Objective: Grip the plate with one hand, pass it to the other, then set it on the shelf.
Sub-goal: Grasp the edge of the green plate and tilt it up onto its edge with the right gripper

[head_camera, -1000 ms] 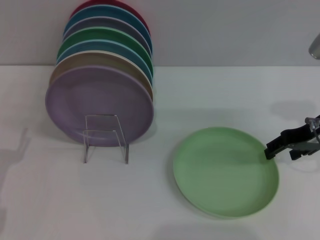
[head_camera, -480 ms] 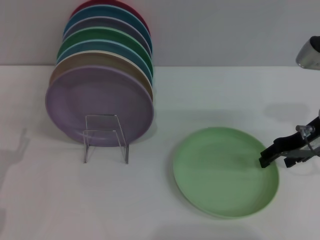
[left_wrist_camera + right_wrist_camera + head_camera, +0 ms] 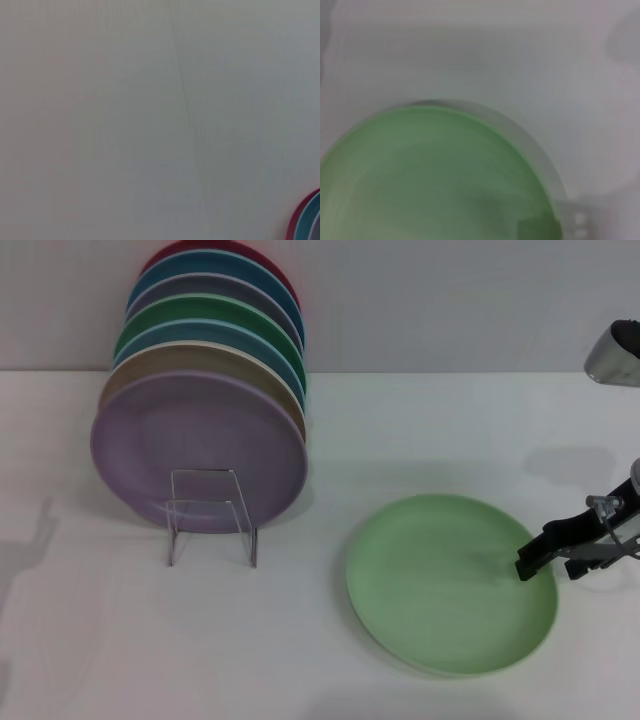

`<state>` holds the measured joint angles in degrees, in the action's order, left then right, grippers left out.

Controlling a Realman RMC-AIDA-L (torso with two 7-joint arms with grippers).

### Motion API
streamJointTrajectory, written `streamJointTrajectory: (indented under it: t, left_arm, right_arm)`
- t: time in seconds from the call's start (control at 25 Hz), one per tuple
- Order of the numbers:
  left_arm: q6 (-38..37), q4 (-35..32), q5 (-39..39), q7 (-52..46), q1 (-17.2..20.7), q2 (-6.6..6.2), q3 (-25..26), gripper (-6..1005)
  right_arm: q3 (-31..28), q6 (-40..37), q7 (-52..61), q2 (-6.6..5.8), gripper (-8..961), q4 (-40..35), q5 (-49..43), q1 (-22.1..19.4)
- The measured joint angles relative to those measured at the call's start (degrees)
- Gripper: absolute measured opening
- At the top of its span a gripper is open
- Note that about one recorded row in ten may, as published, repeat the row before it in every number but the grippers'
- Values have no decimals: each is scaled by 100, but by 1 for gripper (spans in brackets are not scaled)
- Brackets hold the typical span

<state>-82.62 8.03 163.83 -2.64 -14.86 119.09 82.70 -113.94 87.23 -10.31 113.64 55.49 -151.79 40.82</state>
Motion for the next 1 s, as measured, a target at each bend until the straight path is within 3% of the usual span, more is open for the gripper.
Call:
streamJointTrajectory:
  t: [0.6, 0.8, 1.0]
  left_arm:
    - [0, 15, 0, 0, 9, 0, 0, 799]
    - [0, -1, 9, 0, -7, 0, 0, 799]
    - [0, -16, 8, 0, -23, 0, 0, 799]
  right_arm:
    - [12, -23, -21, -6, 672, -134, -57, 82]
    - [12, -23, -30, -9, 468, -136, -66, 82]
    - [172, -22, -31, -10, 381, -144, -77, 81]
